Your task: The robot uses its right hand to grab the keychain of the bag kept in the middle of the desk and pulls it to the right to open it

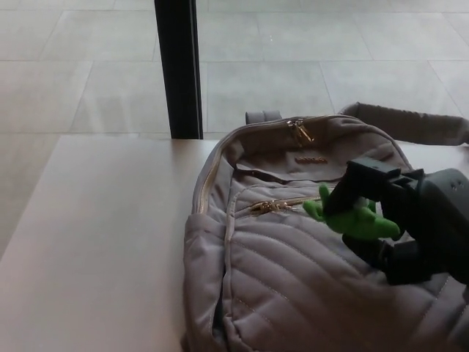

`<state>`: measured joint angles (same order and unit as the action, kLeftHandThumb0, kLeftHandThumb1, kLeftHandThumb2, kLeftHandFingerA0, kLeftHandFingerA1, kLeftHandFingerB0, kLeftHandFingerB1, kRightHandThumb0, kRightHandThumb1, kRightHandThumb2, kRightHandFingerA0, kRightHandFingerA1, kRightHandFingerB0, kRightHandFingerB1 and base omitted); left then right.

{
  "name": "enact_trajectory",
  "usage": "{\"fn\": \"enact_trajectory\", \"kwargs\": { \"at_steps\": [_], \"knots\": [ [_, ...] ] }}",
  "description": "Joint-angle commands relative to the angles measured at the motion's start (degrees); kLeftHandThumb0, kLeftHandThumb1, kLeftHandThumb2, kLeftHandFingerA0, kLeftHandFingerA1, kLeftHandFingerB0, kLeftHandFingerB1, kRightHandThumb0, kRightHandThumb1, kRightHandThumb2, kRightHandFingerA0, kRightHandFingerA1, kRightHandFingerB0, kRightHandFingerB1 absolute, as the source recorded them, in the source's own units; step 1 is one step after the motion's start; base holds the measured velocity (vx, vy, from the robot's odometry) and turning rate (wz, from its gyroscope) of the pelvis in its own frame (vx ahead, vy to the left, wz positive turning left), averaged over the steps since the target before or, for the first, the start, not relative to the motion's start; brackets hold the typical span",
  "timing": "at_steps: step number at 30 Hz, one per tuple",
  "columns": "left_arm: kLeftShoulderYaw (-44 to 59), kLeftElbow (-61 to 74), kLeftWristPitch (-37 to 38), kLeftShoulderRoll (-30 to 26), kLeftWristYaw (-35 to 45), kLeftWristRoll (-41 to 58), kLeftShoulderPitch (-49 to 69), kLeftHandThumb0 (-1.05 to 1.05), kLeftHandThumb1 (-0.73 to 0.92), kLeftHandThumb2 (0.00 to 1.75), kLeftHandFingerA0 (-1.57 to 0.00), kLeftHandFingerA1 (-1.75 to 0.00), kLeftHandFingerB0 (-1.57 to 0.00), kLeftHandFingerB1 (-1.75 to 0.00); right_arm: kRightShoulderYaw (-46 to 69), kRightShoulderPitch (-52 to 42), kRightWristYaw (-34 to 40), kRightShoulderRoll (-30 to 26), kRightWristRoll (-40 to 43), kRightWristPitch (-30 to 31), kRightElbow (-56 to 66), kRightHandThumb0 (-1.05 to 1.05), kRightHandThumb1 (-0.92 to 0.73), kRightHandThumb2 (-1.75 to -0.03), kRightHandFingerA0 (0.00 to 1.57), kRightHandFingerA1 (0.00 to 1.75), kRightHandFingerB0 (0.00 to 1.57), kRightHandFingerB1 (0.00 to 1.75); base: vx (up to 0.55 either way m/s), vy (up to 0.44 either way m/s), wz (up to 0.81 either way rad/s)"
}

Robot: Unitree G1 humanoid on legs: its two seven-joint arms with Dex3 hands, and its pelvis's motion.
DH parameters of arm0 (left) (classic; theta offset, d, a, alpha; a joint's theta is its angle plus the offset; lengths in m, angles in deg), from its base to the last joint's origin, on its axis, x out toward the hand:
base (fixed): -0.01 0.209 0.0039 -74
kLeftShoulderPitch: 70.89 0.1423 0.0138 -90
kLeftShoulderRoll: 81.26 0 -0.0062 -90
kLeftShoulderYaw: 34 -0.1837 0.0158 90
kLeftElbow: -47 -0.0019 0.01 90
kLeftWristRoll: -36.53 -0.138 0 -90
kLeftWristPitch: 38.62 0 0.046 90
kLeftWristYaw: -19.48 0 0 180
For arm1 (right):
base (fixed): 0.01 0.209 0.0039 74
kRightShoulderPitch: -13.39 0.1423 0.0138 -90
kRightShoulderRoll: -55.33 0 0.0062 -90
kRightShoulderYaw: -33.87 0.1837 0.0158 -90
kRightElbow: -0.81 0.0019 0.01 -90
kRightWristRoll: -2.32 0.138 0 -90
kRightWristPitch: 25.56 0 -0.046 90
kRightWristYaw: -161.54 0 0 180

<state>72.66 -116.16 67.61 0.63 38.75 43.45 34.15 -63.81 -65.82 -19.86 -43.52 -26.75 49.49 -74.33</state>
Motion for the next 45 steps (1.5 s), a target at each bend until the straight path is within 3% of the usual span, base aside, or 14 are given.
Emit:
{"fn": "enact_trajectory", "kwargs": {
  "at_steps": [1, 4, 5, 8, 24, 25, 27, 31, 33, 34, 35, 38, 40, 45],
  "knots": [
    [-0.57, 0.34, 1.85, -1.31, 0.34, -1.0, 0.4, -0.73, 0.84, 0.65, -0.57, -0.49, -0.44, -0.41, 1.93, 3.72, -3.84, -4.82, 0.38, -2.29, -1.88, -0.28, -0.41, -1.11, 1.04, 1.75, 0.83, 1.45, 0.0, 0.0, 0.0],
    [-0.72, 0.28, 1.77, -1.58, 0.62, -0.84, 0.44, -0.74, 0.84, 0.65, -0.55, -0.48, -0.42, -0.42, 2.2, 5.89, -3.64, -7.21, -0.73, -3.39, -4.52, -0.29, -0.43, -1.07, 1.04, 1.75, 0.77, 1.61, 0.0, 0.0, 0.0],
    [-0.81, -0.21, 1.27, -1.47, -0.01, -0.98, 0.08, -0.75, 0.68, 1.03, -0.49, -0.59, -0.37, -0.54, 3.43, 6.51, -5.65, -8.2, -0.72, 0.5, -4.14, -0.28, -0.38, -1.16, 1.03, 1.75, 0.78, 1.62, 0.0, 0.0, 0.0],
    [-0.83, -0.49, 0.84, -1.61, 0.11, -0.89, -0.1, -0.73, 0.85, 0.65, -0.56, -0.48, -0.42, -0.42, 4.96, 8.03, -5.52, -8.71, -0.91, 2.88, -5.38, -0.25, -0.39, -1.16, 1.0, 1.75, 0.78, 1.59, 0.0, 0.0, 0.0],
    [-1.45, 0.25, 0.7, -1.77, 0.17, -1.04, 0.65, -0.74, 0.87, 0.66, -0.57, -0.48, -0.41, -0.42, 9.67, 7.88, 0.06, -18.0, -6.29, -0.37, -19.22, -0.26, -0.4, -1.09, 0.96, 1.75, 0.76, 1.55, 0.0, 0.0, 0.0],
    [-1.56, 0.44, 1.3, -1.8, 0.38, -1.09, 0.88, -0.73, 0.7, 1.04, -0.48, -0.6, -0.34, -0.54, 9.67, 7.62, 0.81, -18.35, -6.8, -0.34, -20.29, -0.25, -0.41, -1.08, 0.95, 1.75, 0.75, 1.56, 0.0, 0.0, 0.0],
    [-1.57, 0.51, 1.34, -1.76, 0.14, -0.97, 0.98, -0.76, 0.87, 0.66, -0.57, -0.49, -0.41, -0.43, 9.52, 7.27, 2.46, -18.8, -7.5, -1.32, -22.32, -0.21, -0.4, -1.1, 0.95, 1.75, 0.75, 1.57, 0.0, 0.0, 0.0],
    [-1.94, 1.04, 1.72, -1.94, 0.92, -0.98, 1.61, -0.73, 0.89, 0.66, -0.52, -0.47, -0.38, -0.42, 7.92, 5.82, 6.99, -20.88, -11.97, -2.01, -27.19, -0.25, -0.47, -1.02, 0.95, 1.75, 0.79, 1.49, 0.0, 0.0, 0.0],
    [-1.83, 1.65, 1.39, -1.96, 1.07, -0.67, 1.96, -0.73, 0.71, 1.05, -0.45, -0.59, -0.32, -0.53, 7.57, 5.11, 9.87, -21.3, -13.28, -2.26, -29.77, -0.22, -0.45, -0.97, 0.93, 1.75, 0.78, 1.47, 0.0, 0.0, 0.0],
    [-1.74, 1.68, 1.29, -1.97, 1.2, -0.56, 2.04, -0.74, 0.89, 0.67, -0.51, -0.48, -0.37, -0.42, 7.54, 4.83, 10.32, -21.53, -13.4, -2.4, -30.6, -0.21, -0.43, -1.03, 0.94, 1.75, 0.78, 1.49, 0.0, 0.0, 0.0],
    [-1.67, 1.69, 1.16, -1.97, 1.21, -0.49, 2.04, -0.74, 0.7, 1.04, -0.45, -0.59, -0.34, -0.54, 7.74, 4.47, 10.57, -21.94, -13.09, -2.89, -31.66, -0.19, -0.41, -1.04, 0.92, 1.75, 0.74, 1.52, 0.0, 0.0, 0.0],
    [-2.02, 1.34, 1.76, -1.9, 0.45, -1.09, 2.0, -0.77, 0.7, 1.06, -0.48, -0.59, -0.36, -0.54, 8.5, 3.24, 12.51, -23.68, -13.19, -3.18, -34.54, -0.19, -0.41, -1.02, 0.92, 1.75, 0.73, 1.58, 0.0, 0.0, 0.0],
    [-1.65, 1.47, 1.39, -1.77, 0.64, -0.57, 1.97, -0.78, 0.87, 0.66, -0.55, -0.49, -0.41, -0.43, 8.45, 3.16, 13.45, -24.2, -13.01, -3.8, -35.67, -0.18, -0.41, -1.03, 0.93, 1.75, 0.73, 1.58, 0.0, 0.0, 0.0],
    [-1.69, 0.81, 0.99, -2.34, 0.75, -0.74, 1.85, -0.78, 0.88, 0.67, -0.56, -0.5, -0.41, -0.43, 8.97, 1.23, 14.56, -27.12, -13.17, -3.77, -38.72, -0.19, -0.47, -0.97, 0.92, 1.75, 0.7, 1.57, 0.0, 0.0, 0.0]
  ]
}}
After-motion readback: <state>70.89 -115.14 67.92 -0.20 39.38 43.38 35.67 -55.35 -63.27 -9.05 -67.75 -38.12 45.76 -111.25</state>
